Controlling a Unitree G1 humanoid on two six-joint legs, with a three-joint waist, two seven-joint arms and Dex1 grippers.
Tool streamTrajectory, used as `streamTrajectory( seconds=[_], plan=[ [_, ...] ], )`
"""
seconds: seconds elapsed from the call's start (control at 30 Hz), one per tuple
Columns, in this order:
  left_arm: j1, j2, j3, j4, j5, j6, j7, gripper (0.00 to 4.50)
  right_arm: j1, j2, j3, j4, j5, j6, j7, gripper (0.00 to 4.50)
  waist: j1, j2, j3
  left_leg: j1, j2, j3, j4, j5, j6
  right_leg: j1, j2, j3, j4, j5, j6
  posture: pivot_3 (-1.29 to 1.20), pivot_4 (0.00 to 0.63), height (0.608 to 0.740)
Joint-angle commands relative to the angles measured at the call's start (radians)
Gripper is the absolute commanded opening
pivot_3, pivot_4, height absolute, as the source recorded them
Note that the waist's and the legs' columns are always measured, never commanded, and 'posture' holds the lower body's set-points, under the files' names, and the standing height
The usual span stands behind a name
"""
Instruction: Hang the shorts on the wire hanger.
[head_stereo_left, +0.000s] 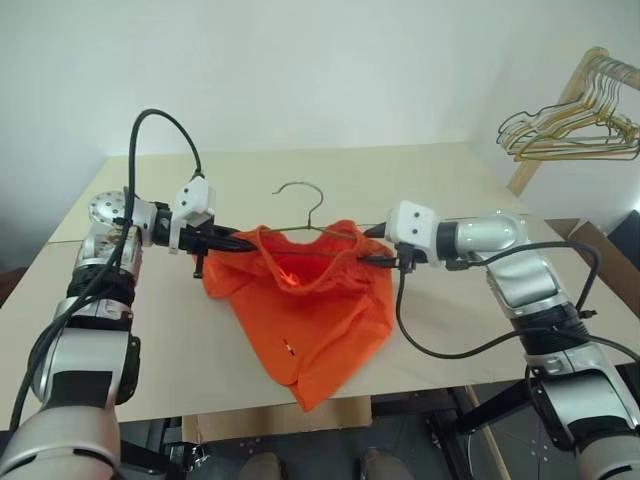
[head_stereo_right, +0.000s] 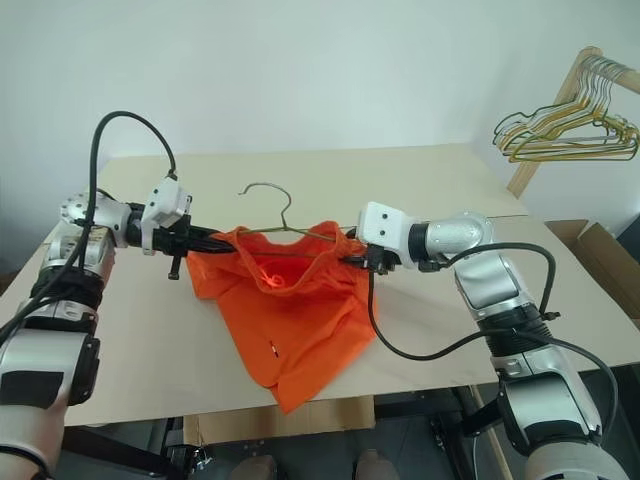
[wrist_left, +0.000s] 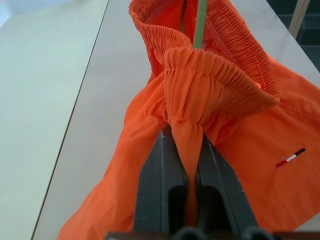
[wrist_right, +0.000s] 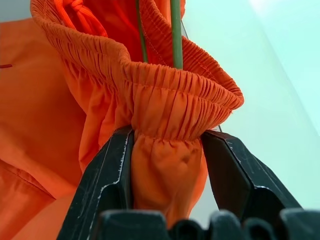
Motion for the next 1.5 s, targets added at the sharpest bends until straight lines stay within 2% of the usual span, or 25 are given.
streamTrajectory(
  seconds=[0.03,0.07,0.17,0.33,0.37,0.63,0.7,0.73,1.13,1.33,1.5],
  plan=[
    [-0.005,-0.015,0.021,-0.044,-0.039,-0.010,-0.003,0.00,-0.038,-0.007,-0.027,-0.053,0.038,0.045,0.030,2.38,0.001,0.000,0.000,0.000,0.000,0.000,0.000,0.000,0.000,0.000,0.000,0.000,0.000,0.000,0.000,0.03,0.000,0.740],
    [-0.004,-0.017,0.022,-0.047,-0.039,-0.010,-0.003,0.00,-0.038,-0.007,-0.026,-0.058,0.040,0.054,0.035,2.38,0.001,0.000,0.000,0.000,0.000,0.000,0.000,0.000,0.000,0.000,0.000,0.000,0.000,0.000,0.000,0.03,0.000,0.740],
    [0.006,-0.019,0.013,-0.060,-0.040,-0.019,-0.003,0.00,-0.039,0.001,-0.025,-0.069,0.042,0.091,0.036,1.87,0.000,0.000,0.000,0.000,0.000,0.000,0.000,0.000,0.000,0.000,0.000,0.000,0.000,0.000,0.000,0.03,0.000,0.740],
    [0.017,-0.023,0.010,-0.064,-0.040,-0.021,-0.003,0.00,-0.045,0.005,-0.021,-0.075,0.053,0.161,0.043,0.17,0.001,0.000,0.000,0.000,0.000,0.000,0.000,0.000,0.000,0.000,0.000,0.000,0.000,0.000,0.000,0.03,0.000,0.740],
    [0.018,-0.024,0.011,-0.065,-0.039,-0.022,-0.003,0.00,-0.045,0.006,-0.021,-0.075,0.053,0.169,0.043,0.04,0.001,0.000,0.000,0.000,0.000,0.000,0.000,0.000,0.000,0.000,0.000,0.000,0.000,0.000,0.000,0.03,0.000,0.740],
    [-0.007,-0.032,0.063,-0.023,-0.049,0.035,0.019,0.00,-0.046,-0.002,-0.026,-0.071,0.055,0.196,0.039,0.04,0.001,0.000,0.000,0.000,0.000,0.000,0.000,0.000,0.000,0.000,0.000,0.000,0.000,0.000,0.000,0.03,0.000,0.740],
    [-0.014,-0.019,0.072,-0.020,-0.071,0.037,0.003,0.53,-0.045,-0.011,-0.036,-0.070,0.061,0.199,0.043,0.00,0.000,0.000,0.000,0.000,0.000,0.000,0.000,0.000,0.000,0.000,0.000,0.000,0.000,0.000,0.000,0.03,0.000,0.740],
    [-0.019,-0.010,0.078,-0.018,-0.080,0.039,-0.001,0.66,-0.046,-0.016,-0.043,-0.069,0.066,0.203,0.045,0.00,0.000,0.000,0.000,0.000,0.000,0.000,0.000,0.000,0.000,0.000,0.000,0.000,0.001,0.000,0.000,0.03,0.000,0.740],
    [-0.075,0.090,0.177,0.108,-0.063,0.008,0.052,4.42,-0.008,-0.132,-0.174,-0.047,0.184,0.270,0.098,0.00,0.002,0.000,0.000,0.000,0.000,0.000,0.000,0.000,0.000,0.000,0.000,0.000,0.000,0.000,0.000,0.02,0.000,0.740],
    [-0.040,0.084,0.230,0.073,-0.108,0.088,0.045,4.47,0.011,-0.187,-0.213,-0.040,0.224,0.304,0.115,0.00,0.002,0.000,0.000,0.000,0.000,0.000,0.000,0.000,0.000,0.000,0.000,0.000,0.000,0.000,0.000,0.01,0.000,0.740],
    [0.034,0.053,0.283,-0.066,-0.186,0.172,0.072,4.47,-0.002,-0.208,-0.244,-0.035,0.238,0.391,0.064,0.00,0.000,0.000,0.000,0.000,0.000,0.000,0.000,0.000,0.000,0.000,0.000,0.000,0.001,0.000,0.000,0.00,0.000,0.740]
  ],
)
